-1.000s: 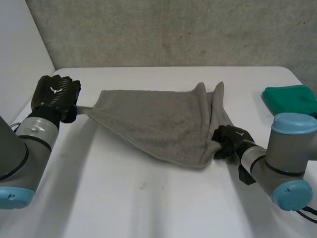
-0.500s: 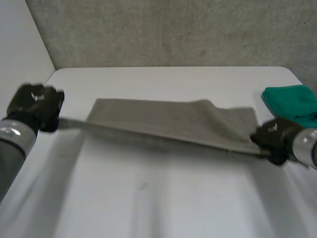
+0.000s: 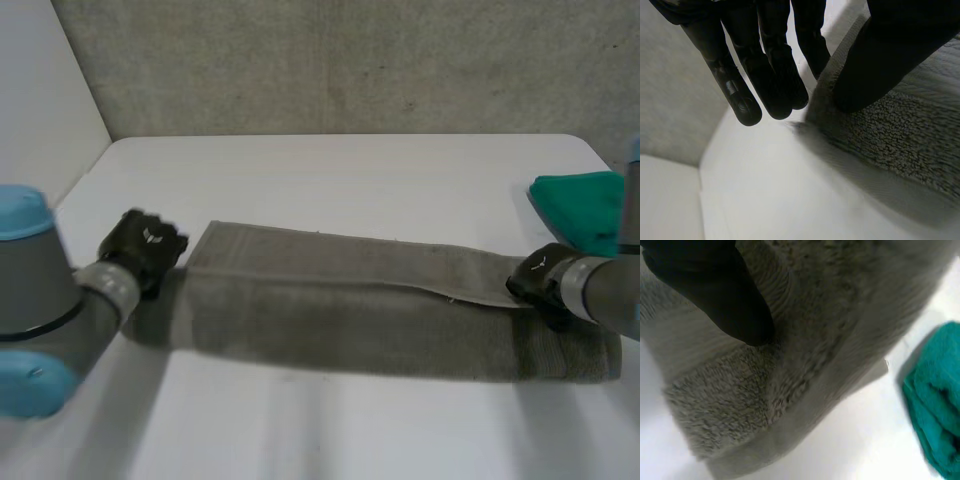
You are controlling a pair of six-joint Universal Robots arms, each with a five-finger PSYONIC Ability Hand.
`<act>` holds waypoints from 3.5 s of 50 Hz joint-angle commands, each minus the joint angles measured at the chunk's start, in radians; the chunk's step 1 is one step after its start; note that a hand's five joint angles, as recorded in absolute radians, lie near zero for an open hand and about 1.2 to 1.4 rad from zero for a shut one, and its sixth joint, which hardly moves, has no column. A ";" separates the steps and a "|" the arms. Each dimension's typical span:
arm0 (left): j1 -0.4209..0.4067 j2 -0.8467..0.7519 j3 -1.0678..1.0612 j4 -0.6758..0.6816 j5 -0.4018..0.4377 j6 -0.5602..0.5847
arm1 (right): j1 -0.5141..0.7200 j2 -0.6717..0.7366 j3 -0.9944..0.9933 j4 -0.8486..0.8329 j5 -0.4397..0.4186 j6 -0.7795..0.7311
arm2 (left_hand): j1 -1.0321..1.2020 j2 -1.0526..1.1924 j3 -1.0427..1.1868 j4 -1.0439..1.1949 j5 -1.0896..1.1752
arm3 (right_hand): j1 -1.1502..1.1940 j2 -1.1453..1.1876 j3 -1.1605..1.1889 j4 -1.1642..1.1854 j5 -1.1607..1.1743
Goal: Fold the laundry.
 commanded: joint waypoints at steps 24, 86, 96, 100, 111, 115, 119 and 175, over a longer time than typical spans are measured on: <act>-0.079 -0.518 0.475 0.503 0.011 0.007 | 0.015 0.206 -0.211 -0.265 0.132 0.018 | 0.256 0.197 0.202 0.195 0.243 | -0.156 -0.345 -0.079 -0.360 -0.341; -0.108 -0.012 -0.018 0.330 0.006 -0.476 | -0.390 -0.179 0.645 -0.713 -0.356 0.274 | -0.944 -1.003 -0.998 -1.006 -0.957 | 0.410 0.220 0.487 0.206 0.225; -0.114 0.004 -0.031 0.326 0.005 -0.476 | -0.563 -0.290 0.636 -0.734 -0.308 0.189 | -0.944 -1.003 -0.998 -1.006 -0.957 | 0.410 0.220 0.487 0.206 0.225; -0.116 0.011 -0.031 0.321 0.003 -0.477 | -0.652 -0.281 0.610 -0.752 -0.294 0.025 | -0.944 -1.003 -0.998 -1.006 -0.957 | 0.410 0.220 0.487 0.206 0.225; -0.113 0.027 -0.031 0.309 0.000 -0.479 | -0.495 -0.346 0.479 -0.763 -0.173 -0.084 | -0.947 -1.006 -1.001 -1.008 -0.960 | 0.410 0.220 0.487 0.206 0.225; -0.111 0.039 -0.031 0.309 -0.001 -0.480 | -0.311 -0.437 0.444 -0.786 -0.181 0.016 | -0.947 -1.006 -1.001 -1.008 -0.960 | 0.410 0.220 0.487 0.206 0.225; -0.111 0.048 -0.031 0.309 -0.001 -0.483 | -0.082 -0.442 0.401 -0.829 -0.242 0.049 | -0.947 -1.006 -1.001 -1.008 -0.960 | 0.410 0.220 0.487 0.206 0.225; -0.380 -0.228 0.244 0.074 -0.005 -0.444 | -0.123 -0.187 0.614 -0.594 -0.299 0.458 | -0.941 -1.000 -0.995 -1.003 -0.954 | 0.409 0.219 0.486 0.205 0.224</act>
